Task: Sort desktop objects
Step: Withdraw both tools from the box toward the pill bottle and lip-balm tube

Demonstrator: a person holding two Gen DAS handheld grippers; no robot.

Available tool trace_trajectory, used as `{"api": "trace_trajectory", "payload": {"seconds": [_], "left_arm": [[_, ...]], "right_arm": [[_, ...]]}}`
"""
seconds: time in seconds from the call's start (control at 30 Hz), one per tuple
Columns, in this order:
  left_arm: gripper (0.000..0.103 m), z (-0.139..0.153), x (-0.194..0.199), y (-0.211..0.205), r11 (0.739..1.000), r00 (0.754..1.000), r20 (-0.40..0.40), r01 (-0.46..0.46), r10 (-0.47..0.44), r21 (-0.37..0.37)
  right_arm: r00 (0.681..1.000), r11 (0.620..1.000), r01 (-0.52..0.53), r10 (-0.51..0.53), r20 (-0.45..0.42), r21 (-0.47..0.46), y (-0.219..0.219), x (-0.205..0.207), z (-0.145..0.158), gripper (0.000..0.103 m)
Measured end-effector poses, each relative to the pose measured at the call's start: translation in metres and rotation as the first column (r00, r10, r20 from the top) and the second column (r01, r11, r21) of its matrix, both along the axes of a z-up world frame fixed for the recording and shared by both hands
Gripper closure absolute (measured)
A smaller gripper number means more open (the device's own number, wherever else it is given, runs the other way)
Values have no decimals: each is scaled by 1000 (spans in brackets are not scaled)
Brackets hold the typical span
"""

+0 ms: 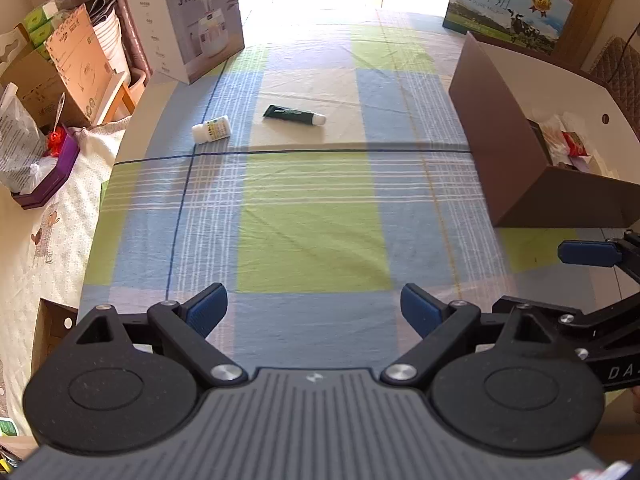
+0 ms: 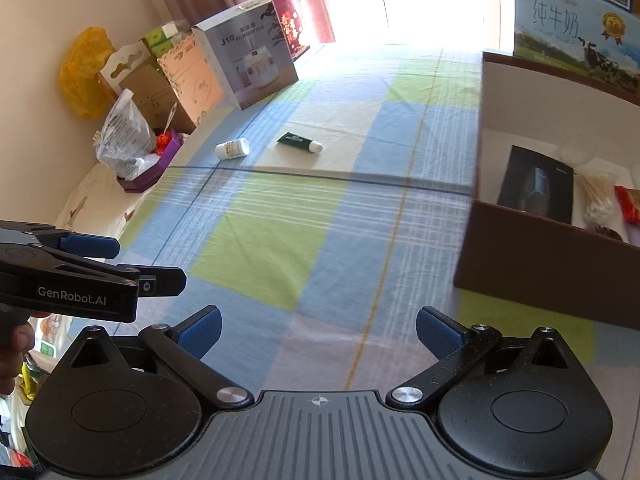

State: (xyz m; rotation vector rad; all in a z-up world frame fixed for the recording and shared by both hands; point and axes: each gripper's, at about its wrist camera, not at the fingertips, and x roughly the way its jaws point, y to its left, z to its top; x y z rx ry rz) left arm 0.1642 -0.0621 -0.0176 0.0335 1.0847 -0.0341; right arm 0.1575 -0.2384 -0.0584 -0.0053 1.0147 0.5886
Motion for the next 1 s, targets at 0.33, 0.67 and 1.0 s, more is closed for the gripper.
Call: {"api": "trace_trajectory", "payload": {"seconds": [0.33, 0.67, 1.0], "left_arm": [[11, -9, 9, 33, 1000, 1000, -19, -18, 18, 2], [11, -19, 27, 62, 999, 999, -31, -35, 36, 7], [11, -28, 57, 86, 999, 999, -14, -41, 41, 8]], "right_arm": [[1000, 1000, -8, 8, 7, -13, 36, 13, -10, 2], [999, 999, -30, 31, 44, -36, 68, 38, -18, 2], [995, 997, -50, 56, 84, -66, 93, 74, -31, 2]]}}
